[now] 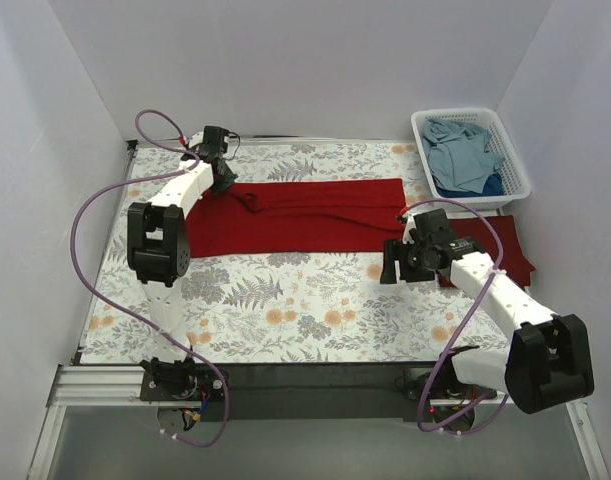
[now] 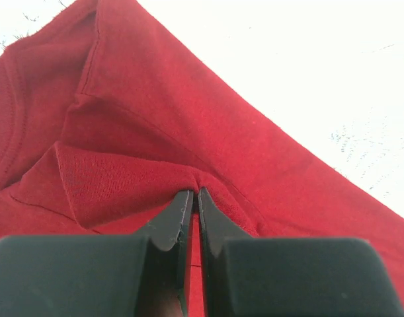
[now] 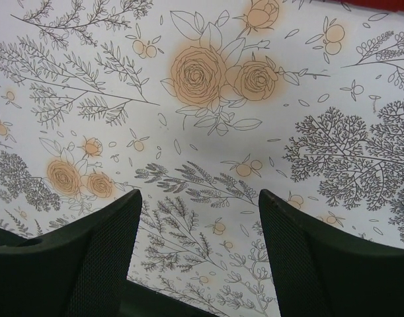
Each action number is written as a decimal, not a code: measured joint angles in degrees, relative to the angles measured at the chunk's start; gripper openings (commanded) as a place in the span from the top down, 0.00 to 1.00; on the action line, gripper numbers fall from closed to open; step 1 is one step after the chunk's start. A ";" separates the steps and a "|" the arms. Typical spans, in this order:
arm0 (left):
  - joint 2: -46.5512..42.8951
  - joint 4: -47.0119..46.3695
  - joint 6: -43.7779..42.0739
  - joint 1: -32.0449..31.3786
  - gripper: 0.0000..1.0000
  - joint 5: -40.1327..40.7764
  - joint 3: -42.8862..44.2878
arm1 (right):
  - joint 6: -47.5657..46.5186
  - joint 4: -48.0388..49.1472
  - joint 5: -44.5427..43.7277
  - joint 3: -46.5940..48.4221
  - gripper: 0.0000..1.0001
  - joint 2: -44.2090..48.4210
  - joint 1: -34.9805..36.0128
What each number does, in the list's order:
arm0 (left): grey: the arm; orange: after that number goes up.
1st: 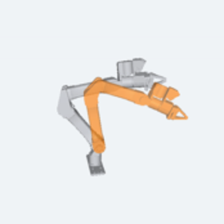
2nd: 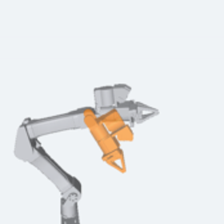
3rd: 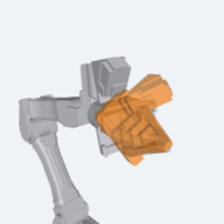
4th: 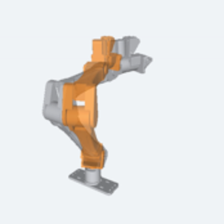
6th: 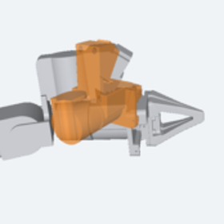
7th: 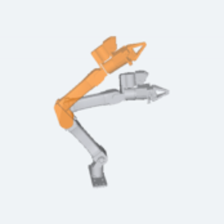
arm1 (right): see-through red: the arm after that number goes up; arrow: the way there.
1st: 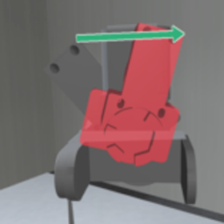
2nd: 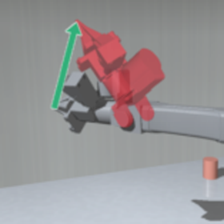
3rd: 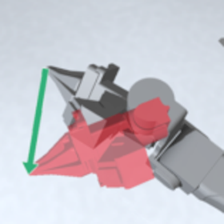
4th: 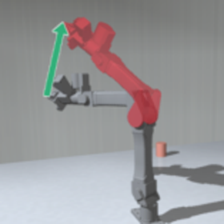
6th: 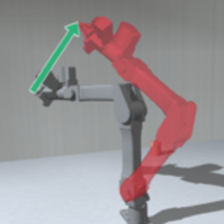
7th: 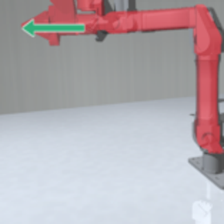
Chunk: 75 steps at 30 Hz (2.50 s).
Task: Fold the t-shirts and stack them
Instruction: Fold the tshirt
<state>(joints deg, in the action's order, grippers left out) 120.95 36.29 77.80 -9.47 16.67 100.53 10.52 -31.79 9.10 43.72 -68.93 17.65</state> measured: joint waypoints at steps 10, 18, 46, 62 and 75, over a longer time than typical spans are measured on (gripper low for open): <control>1.03 -0.55 -1.09 0.42 0.42 -1.25 1.09 | 0.02 0.66 -0.59 2.32 0.22 -4.37 0.02; -4.39 -1.60 -1.33 1.92 0.54 -0.57 0.31 | 1.75 5.20 -2.54 10.21 0.31 -12.15 -1.64; -31.41 -8.90 2.99 8.79 0.73 0.46 -52.35 | 7.13 23.63 3.61 1.36 0.45 -21.20 -11.58; -62.66 -3.89 2.38 9.05 0.32 -4.33 -62.79 | 5.84 4.87 -1.95 -5.35 0.44 0.00 -6.25; -63.14 -11.58 -0.07 9.03 0.29 -8.76 -67.30 | 2.49 6.64 -19.10 7.34 0.34 -13.60 13.07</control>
<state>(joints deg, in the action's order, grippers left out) 57.80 24.71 77.73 -0.45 7.90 33.23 13.02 -25.15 -10.00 51.07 -82.52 30.72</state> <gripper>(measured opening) 0.709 0.639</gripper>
